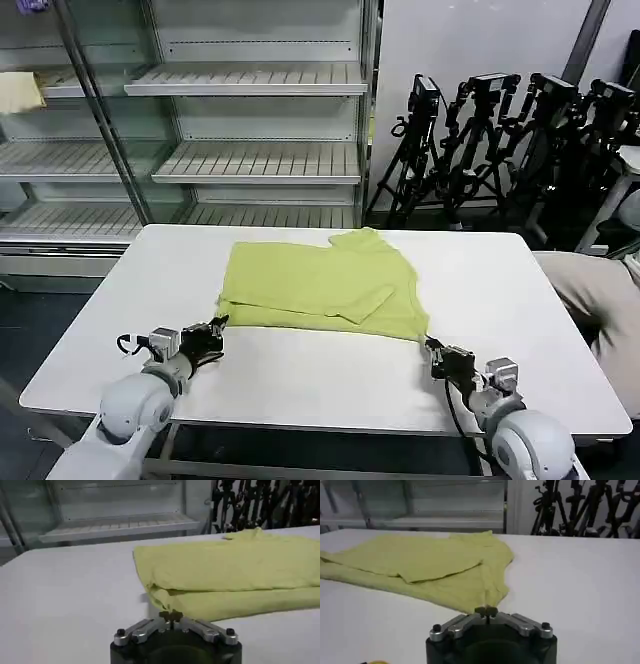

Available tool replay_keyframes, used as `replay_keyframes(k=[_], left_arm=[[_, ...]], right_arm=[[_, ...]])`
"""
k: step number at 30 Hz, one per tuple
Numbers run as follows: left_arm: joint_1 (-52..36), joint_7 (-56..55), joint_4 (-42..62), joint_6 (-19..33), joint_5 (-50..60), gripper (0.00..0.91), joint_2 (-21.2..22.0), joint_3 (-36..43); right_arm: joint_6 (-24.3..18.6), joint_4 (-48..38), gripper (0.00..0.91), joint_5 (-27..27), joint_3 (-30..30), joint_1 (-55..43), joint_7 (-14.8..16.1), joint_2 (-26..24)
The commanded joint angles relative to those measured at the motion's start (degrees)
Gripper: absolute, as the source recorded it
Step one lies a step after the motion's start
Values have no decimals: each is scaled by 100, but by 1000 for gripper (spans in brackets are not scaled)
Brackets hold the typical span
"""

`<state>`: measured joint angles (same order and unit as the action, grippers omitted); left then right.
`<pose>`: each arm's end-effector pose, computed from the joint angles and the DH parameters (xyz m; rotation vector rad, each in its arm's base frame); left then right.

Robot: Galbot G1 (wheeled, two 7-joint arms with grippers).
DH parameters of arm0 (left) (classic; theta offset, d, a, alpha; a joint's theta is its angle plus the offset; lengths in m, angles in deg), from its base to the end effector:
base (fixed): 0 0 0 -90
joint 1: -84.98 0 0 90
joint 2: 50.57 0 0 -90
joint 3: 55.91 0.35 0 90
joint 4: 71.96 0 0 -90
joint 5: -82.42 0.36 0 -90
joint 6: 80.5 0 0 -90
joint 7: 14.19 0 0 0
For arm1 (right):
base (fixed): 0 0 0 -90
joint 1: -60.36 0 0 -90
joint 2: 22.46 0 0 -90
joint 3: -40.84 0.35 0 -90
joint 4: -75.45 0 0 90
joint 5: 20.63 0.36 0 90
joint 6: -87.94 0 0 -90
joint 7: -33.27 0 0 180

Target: Fold and organize the clothes.

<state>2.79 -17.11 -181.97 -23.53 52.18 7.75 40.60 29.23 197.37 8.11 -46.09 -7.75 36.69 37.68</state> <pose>0.3040 0.0865 -0.2569 -0.2992 -2.6592 -0.1052 0.2345 -0.0937 -0.2347 0.3882 -2.6999 0.0551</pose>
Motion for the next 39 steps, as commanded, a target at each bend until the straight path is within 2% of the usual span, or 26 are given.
replay_keyframes(k=[1, 5, 15, 16, 17, 28, 33, 39], left_arm=[[1286, 81, -1145, -7, 24, 0, -9, -504], [1778, 141, -1531, 2, 0, 0, -18, -841], [1904, 184, -1616, 5, -13, 0, 28, -944], [1936, 183, -1651, 4, -9, 0, 30, -941], [1974, 181, -1695, 5, 1, 10, 35, -935], [2041, 203, -1679, 3, -2, 10, -98, -1072], [2019, 231, -1641, 1, 0, 10, -168, -1098], [2206, 309, -1618, 5, -3, 10, -287, -1458]], right_arm=[[5, 576, 0, 122, 469, 764, 36, -189], [-81, 775, 0, 15, 591, 1133, 98, -191], [-210, 967, 0, -218, 590, 1302, 101, -54], [-238, 955, 101, -244, 592, 1305, 98, -70], [-273, 946, 907, -274, 591, 1301, 96, -76], [-568, 643, 907, -337, 478, 806, 29, -144], [-338, 258, 907, -286, 162, -270, -97, -85], [-315, 215, 907, -358, -79, -396, -57, -80]])
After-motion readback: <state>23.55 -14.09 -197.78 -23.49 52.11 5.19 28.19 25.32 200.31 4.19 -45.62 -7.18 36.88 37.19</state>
